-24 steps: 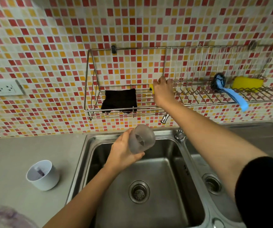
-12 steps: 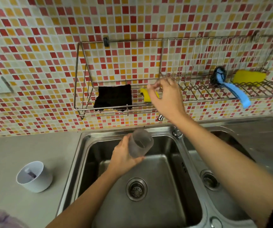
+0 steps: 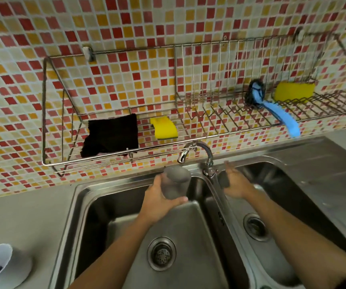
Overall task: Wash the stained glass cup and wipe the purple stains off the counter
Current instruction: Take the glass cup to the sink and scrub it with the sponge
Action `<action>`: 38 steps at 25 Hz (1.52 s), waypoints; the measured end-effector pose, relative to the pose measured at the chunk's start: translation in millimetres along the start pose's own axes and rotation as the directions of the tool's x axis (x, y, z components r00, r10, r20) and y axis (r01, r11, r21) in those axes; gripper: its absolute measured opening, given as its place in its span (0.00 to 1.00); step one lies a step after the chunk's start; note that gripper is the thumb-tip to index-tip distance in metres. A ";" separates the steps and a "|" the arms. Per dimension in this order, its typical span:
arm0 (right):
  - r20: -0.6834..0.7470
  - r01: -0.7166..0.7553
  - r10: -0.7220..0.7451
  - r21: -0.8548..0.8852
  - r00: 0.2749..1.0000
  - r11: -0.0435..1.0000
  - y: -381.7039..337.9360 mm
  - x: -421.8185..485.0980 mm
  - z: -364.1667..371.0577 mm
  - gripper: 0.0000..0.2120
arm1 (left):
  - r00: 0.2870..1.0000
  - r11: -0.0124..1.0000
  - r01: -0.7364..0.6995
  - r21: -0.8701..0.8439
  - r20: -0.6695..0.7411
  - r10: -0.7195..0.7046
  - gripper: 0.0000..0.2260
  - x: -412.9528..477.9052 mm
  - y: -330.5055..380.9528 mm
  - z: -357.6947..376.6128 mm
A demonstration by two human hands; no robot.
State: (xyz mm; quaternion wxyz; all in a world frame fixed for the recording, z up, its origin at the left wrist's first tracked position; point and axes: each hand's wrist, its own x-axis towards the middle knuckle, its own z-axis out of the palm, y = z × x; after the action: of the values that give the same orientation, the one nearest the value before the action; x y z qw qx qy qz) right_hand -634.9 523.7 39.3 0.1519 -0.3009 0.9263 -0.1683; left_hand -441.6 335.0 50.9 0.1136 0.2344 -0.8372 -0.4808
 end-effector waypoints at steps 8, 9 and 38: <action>0.254 0.319 -0.255 -0.259 0.933 0.912 -10.9 20.6 68.0 0.42 | 0.999 0.991 0.053 -0.124 0.015 -0.052 0.38 19.0 -3.0 14.3; 0.275 0.323 -0.249 -0.273 0.929 0.906 -10.6 20.9 72.1 0.42 | 0.998 0.988 0.058 -0.143 0.017 -0.056 0.39 20.3 -2.5 16.2; -0.079 -0.064 0.049 -0.198 0.996 0.978 40.7 -31.7 138.2 0.34 | 0.994 0.993 0.105 0.046 -0.028 -0.104 0.34 34.9 -3.3 14.0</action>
State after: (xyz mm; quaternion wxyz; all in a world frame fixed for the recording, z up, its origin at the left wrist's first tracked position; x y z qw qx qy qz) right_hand -578.1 543.6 -95.4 0.0913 -0.2818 0.9517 -0.0805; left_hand -476.7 326.6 39.6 0.0932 0.2867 -0.8333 -0.4633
